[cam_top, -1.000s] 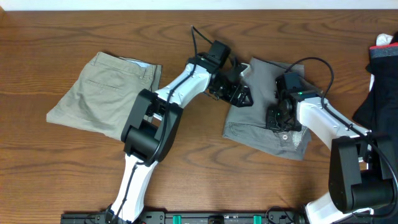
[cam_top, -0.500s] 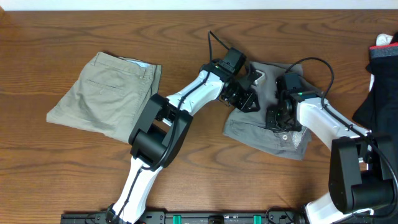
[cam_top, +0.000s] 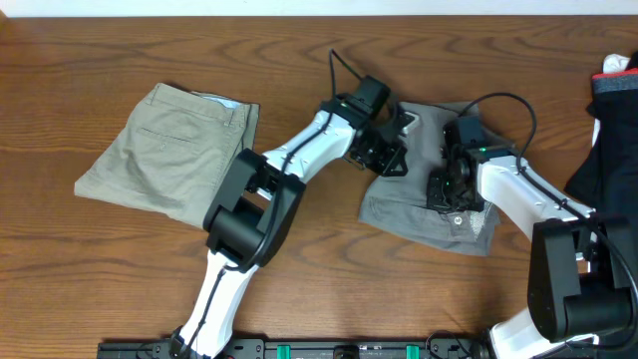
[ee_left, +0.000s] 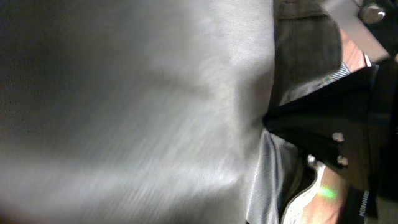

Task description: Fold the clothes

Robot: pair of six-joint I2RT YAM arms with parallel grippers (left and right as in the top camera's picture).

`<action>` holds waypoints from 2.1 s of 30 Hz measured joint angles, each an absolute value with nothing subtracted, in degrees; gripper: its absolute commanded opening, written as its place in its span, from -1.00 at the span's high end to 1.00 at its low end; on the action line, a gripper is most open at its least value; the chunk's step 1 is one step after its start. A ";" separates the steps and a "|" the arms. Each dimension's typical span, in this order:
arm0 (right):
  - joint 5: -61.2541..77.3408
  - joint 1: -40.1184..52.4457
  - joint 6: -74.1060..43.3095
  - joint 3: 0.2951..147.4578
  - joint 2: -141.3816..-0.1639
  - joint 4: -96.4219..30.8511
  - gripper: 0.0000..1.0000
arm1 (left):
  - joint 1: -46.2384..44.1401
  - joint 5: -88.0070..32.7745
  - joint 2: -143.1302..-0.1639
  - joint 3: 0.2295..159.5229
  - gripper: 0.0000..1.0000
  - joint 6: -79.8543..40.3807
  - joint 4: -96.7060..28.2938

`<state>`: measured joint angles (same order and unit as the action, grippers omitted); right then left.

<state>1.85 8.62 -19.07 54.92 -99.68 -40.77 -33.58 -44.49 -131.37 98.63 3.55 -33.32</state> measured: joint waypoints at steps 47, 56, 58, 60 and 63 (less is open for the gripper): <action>7.33 6.17 -14.06 65.80 -80.51 -43.88 0.88 | 18.22 -25.45 -113.60 98.65 0.88 -26.81 -43.72; 6.79 6.17 -14.06 65.80 -80.51 -43.59 0.88 | 18.28 -22.09 -105.30 102.35 0.88 -25.06 -49.45; 6.76 6.17 -14.06 65.80 -80.51 -43.40 0.88 | 18.31 -19.51 -103.37 102.74 0.88 -24.49 -54.26; 6.74 6.17 -14.06 65.80 -80.51 -43.03 0.88 | 18.33 -16.88 -102.54 102.83 0.88 -23.99 -58.43; 6.63 6.17 -14.06 65.80 -80.51 -42.35 0.88 | 18.33 -12.91 -102.63 102.35 0.88 -23.73 -61.78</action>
<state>6.63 6.17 -14.06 65.80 -80.51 -42.35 18.33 -12.91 -102.63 102.35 -23.73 -61.78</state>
